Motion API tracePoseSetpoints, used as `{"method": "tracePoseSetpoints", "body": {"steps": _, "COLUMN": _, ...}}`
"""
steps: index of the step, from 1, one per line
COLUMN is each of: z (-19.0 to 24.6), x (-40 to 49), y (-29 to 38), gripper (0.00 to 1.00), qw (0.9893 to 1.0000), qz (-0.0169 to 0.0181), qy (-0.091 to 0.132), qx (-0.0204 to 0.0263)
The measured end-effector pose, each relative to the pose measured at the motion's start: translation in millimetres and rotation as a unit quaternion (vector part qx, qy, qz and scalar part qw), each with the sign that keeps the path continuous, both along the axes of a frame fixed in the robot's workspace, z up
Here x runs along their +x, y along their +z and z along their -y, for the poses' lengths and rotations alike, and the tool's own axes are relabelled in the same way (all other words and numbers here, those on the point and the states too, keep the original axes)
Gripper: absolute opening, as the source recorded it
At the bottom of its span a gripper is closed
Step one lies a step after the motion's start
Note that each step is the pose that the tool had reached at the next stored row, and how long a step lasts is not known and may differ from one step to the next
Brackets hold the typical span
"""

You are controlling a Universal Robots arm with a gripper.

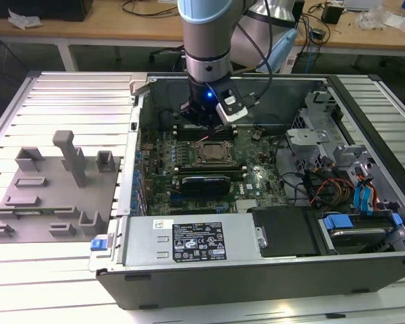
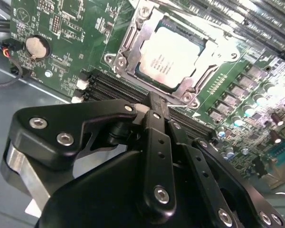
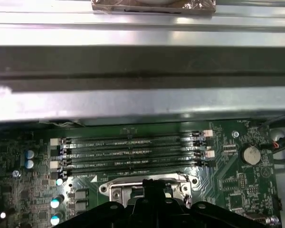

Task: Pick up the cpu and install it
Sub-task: 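Install the first cpu locking lever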

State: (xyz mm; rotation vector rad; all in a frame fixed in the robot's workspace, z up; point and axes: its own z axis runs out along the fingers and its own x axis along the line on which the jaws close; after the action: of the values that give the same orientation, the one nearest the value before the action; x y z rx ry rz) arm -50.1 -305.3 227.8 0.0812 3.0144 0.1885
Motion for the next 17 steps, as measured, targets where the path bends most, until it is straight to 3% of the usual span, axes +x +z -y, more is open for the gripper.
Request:
{"method": "tracePoseSetpoints", "body": {"steps": 3, "z": -4.7, "x": -0.2, "y": -1.6, "gripper": 0.11, "qw": 1.0, "qz": 0.0001, "qy": 0.0, "qx": 0.0001}}
{"method": "tracePoseSetpoints", "body": {"steps": 7, "z": -5.0, "x": -0.1, "y": -9.4, "gripper": 0.11, "qw": 1.0, "qz": 0.0002, "qy": -0.004, "qx": 0.0}}
{"method": "tracePoseSetpoints", "body": {"steps": 11, "z": -5.4, "x": 0.1, "y": -12.9, "gripper": 0.11, "qw": 0.9993, "qz": 0.0002, "qy": -0.037, "qx": -0.0001}}
{"method": "tracePoseSetpoints", "body": {"steps": 14, "z": -11.0, "x": 0.1, "y": -13.4, "gripper": 0.11, "qw": 0.9992, "qz": 0.0002, "qy": -0.04, "qx": -0.0002}}
{"method": "tracePoseSetpoints", "body": {"steps": 16, "z": -17.2, "x": 0.1, "y": -14.2, "gripper": 0.11, "qw": 0.9992, "qz": 0.0009, "qy": -0.04, "qx": -0.0005}}
{"method": "tracePoseSetpoints", "body": {"steps": 17, "z": -17.2, "x": 0.1, "y": -14.5, "gripper": 0.11, "qw": 0.9992, "qz": 0.0016, "qy": -0.04, "qx": -0.0005}}
